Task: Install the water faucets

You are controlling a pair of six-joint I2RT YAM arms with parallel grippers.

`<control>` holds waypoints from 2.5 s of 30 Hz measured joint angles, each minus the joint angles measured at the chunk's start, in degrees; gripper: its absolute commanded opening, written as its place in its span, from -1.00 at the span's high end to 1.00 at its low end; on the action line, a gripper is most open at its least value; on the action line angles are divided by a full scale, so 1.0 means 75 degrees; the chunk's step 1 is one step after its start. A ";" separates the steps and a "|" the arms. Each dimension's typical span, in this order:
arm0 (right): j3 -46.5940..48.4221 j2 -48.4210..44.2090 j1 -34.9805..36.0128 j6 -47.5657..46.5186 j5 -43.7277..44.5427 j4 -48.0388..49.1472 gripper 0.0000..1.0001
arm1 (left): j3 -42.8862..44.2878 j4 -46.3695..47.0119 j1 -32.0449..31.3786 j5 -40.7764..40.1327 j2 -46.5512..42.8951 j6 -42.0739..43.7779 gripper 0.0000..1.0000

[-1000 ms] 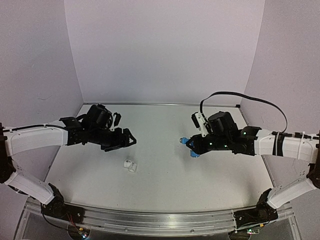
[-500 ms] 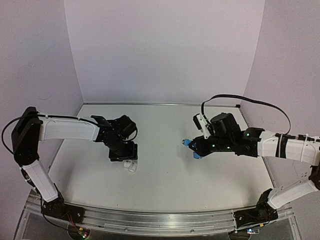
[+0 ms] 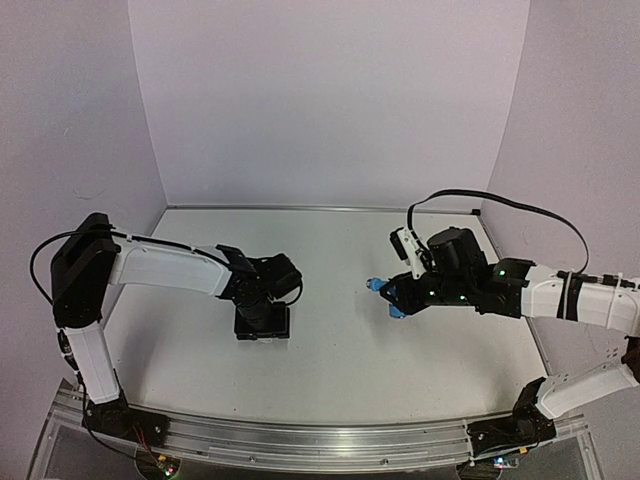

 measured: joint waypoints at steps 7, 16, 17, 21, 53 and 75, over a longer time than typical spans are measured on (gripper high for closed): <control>0.0019 0.0006 0.0000 -0.0067 -0.0022 0.0006 1.00 | 0.0092 -0.0067 0.0003 -0.0123 0.0476 0.0075 -0.23; 0.0017 0.0071 0.0000 -0.0062 -0.0080 0.0017 1.00 | 0.0298 -0.0063 0.0000 -0.0415 0.0728 0.0328 0.42; 0.0018 0.0098 0.0000 -0.0062 -0.0093 0.0020 1.00 | 0.0309 -0.0069 0.0003 -0.0474 0.0728 0.0346 0.48; 0.0040 0.0239 0.0000 -0.0062 -0.0106 0.0014 1.00 | 0.0329 -0.0079 0.0003 -0.0671 0.0728 0.0515 0.59; 0.0145 -0.0057 0.0000 0.0162 -0.0038 0.0401 1.00 | -0.3690 1.2569 0.1530 0.7845 0.0768 -0.2069 0.98; 0.0038 -0.0221 0.0000 0.0265 -0.0055 0.0487 1.00 | -0.3471 1.4919 0.1614 0.8284 0.2846 -0.1986 0.52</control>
